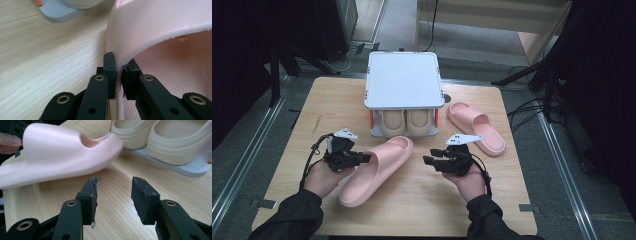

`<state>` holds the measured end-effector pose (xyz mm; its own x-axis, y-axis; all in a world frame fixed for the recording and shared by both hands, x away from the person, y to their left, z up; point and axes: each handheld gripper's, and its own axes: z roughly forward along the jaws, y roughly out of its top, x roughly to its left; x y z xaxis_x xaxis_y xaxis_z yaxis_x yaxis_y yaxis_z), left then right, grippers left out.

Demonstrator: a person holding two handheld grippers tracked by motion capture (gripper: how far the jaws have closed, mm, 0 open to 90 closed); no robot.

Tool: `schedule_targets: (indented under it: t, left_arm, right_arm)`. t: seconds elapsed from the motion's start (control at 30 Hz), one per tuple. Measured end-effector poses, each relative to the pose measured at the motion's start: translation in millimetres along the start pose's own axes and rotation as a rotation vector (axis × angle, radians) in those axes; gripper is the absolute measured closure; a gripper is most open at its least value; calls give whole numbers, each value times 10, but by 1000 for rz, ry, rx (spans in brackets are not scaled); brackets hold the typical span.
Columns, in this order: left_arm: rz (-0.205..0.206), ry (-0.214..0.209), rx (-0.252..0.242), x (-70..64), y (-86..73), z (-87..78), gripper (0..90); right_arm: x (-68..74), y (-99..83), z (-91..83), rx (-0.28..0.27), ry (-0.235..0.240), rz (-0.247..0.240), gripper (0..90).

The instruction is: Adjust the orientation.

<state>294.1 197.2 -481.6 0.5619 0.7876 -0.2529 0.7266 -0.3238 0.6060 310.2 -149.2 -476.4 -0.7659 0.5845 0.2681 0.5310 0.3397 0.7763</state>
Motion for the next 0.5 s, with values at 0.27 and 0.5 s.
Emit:
schedule_targets:
  t: [0.27,0.5]
  left_arm:
    - [47,-8,36,-86,101,203,823]
    - [88,5,61,-141,152,342,790]
  right_arm:
    - [13,-59,-16,9,-11,4,570]
    - [44,-119,14,26,-16,4,572]
